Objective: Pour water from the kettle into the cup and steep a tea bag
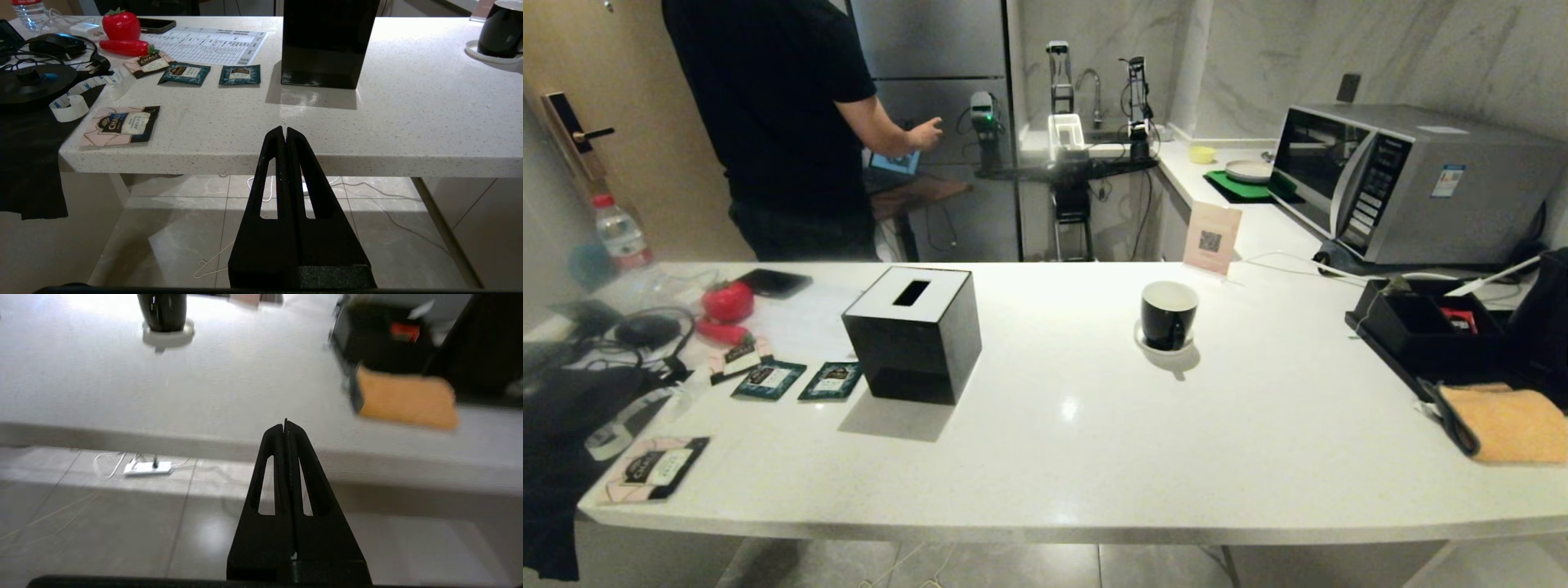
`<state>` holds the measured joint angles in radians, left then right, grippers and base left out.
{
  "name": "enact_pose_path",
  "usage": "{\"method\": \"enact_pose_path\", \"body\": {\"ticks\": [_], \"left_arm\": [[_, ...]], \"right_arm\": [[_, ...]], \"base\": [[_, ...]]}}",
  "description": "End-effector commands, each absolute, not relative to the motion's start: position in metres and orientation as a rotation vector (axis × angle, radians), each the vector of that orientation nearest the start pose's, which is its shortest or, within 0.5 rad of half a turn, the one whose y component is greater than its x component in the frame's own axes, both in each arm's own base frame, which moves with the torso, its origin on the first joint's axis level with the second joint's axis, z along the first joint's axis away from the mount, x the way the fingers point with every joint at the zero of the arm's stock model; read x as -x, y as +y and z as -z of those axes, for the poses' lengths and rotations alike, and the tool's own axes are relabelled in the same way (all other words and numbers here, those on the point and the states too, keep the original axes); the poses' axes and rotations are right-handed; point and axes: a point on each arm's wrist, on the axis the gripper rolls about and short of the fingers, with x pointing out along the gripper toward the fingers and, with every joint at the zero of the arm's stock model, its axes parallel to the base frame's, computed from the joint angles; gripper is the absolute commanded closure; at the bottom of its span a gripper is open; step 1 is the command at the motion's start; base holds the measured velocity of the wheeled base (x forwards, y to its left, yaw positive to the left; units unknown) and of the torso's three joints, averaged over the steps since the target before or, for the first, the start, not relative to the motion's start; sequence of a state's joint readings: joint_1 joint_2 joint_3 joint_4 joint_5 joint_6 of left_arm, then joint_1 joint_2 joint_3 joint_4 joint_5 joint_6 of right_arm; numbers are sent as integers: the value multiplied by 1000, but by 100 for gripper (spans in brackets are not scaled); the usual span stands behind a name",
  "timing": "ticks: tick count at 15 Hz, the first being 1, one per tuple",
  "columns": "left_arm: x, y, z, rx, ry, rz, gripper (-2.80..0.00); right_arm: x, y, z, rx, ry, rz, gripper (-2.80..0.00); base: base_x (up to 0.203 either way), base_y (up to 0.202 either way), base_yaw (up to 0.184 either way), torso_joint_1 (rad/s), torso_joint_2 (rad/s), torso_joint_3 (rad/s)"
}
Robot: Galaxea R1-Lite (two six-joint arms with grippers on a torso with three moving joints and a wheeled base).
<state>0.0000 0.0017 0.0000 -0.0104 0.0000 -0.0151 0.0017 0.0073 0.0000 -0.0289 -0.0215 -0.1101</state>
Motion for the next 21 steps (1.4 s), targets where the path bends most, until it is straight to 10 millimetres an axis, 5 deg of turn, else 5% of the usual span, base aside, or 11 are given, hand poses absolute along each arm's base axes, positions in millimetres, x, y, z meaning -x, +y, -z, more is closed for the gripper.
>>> {"method": "enact_pose_path", "body": {"ticks": [1, 21], "left_arm": [[23, 0, -77, 15, -9, 0, 0], [23, 0, -77, 15, -9, 0, 0]], "right_arm": [[23, 0, -75, 68, 4, 17, 0], [23, 0, -75, 40, 2, 17, 0]], "base": [[0, 0, 0, 0, 0, 0], [0, 0, 0, 0, 0, 0]]}}
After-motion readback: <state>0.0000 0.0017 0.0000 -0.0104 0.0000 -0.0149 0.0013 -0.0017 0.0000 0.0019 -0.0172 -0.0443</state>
